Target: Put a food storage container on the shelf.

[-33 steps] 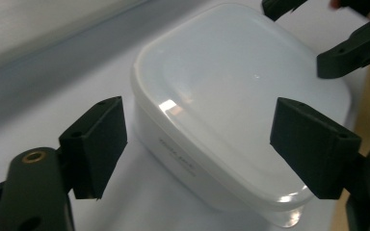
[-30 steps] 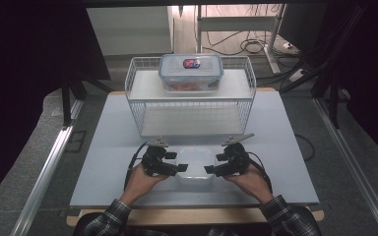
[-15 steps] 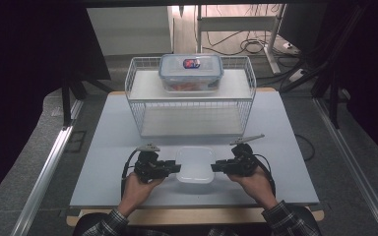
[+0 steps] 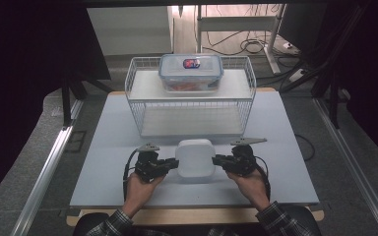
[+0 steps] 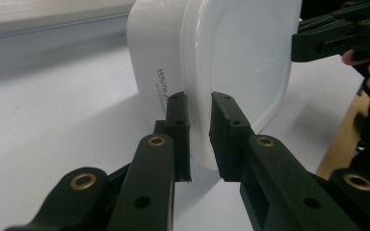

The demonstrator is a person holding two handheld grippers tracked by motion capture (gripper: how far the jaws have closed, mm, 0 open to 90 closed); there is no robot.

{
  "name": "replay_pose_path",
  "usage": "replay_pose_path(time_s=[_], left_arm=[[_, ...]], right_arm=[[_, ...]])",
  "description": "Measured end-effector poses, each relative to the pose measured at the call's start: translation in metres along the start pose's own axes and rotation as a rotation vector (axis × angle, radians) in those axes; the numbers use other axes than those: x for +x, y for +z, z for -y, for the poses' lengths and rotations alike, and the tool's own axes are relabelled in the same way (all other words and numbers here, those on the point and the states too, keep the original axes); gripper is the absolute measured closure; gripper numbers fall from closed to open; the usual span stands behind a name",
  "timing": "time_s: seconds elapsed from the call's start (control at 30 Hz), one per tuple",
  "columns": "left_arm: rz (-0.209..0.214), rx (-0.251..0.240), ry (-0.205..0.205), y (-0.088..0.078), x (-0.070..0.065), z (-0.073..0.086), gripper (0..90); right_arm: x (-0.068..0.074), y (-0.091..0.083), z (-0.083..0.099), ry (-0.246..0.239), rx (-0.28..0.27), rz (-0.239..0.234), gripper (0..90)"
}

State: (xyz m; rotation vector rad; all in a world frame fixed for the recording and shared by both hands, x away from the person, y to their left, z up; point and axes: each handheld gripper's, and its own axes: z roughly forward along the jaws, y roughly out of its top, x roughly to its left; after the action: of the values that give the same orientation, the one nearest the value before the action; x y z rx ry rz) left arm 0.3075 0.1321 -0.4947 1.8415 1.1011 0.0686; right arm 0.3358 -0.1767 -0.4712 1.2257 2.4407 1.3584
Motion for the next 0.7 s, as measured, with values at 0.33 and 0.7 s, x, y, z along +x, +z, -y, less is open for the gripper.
replay_pose_path(time_s=[0.33, 0.7], left_arm=[[-0.017, -0.061, 0.028, -0.011, -0.006, -0.015, 78.8], [-0.039, -0.115, 0.056, -0.023, -0.007, -0.041, 78.6]], right_arm=[[0.001, -0.009, -0.013, -0.013, -0.049, -0.016, 78.4], [0.005, -0.017, -0.040, -0.056, -0.108, -0.002, 78.5]])
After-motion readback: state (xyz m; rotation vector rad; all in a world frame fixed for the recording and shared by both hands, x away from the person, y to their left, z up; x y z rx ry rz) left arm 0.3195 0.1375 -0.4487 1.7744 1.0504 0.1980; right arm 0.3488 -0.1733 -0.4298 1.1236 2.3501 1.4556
